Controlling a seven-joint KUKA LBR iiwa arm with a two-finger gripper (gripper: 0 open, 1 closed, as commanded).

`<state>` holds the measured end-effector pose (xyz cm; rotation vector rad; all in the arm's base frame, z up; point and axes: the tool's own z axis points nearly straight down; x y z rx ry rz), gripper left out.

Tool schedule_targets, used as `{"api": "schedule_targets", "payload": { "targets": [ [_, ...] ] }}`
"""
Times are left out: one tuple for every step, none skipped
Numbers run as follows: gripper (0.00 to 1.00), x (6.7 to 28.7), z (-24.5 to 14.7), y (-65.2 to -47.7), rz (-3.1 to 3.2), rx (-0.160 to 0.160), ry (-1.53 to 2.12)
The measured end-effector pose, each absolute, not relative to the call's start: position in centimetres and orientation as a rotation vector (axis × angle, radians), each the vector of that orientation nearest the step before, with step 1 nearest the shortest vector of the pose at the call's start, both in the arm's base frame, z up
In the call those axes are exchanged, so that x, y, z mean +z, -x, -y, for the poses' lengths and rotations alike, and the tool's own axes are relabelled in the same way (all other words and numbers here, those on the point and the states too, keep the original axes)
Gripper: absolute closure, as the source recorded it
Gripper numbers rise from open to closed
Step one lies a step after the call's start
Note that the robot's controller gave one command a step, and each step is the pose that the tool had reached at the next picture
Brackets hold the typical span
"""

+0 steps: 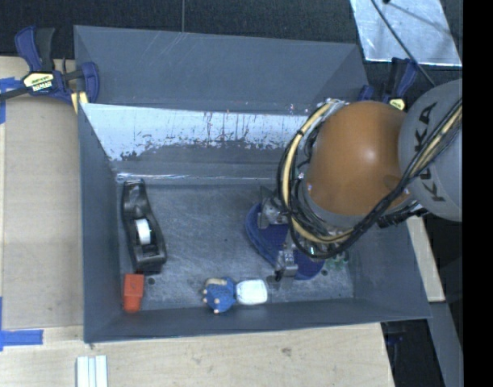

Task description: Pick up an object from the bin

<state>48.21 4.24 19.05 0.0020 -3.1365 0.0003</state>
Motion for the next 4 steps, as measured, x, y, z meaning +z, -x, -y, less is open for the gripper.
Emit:
{"api": "schedule_targets", "payload": {
  "targets": [
    [0.0, 8.9, -0.2, -53.9, 3.138, 0.001, 0.128],
    [1.0, 9.3, -0.4, -53.9, 3.142, -0.001, 0.125],
    [1.0, 25.4, -2.7, -49.7, 3.15, -0.001, -0.133],
    [1.0, 14.9, -2.3, -50.5, 3.137, 0.0, -0.019]
  ]
}}
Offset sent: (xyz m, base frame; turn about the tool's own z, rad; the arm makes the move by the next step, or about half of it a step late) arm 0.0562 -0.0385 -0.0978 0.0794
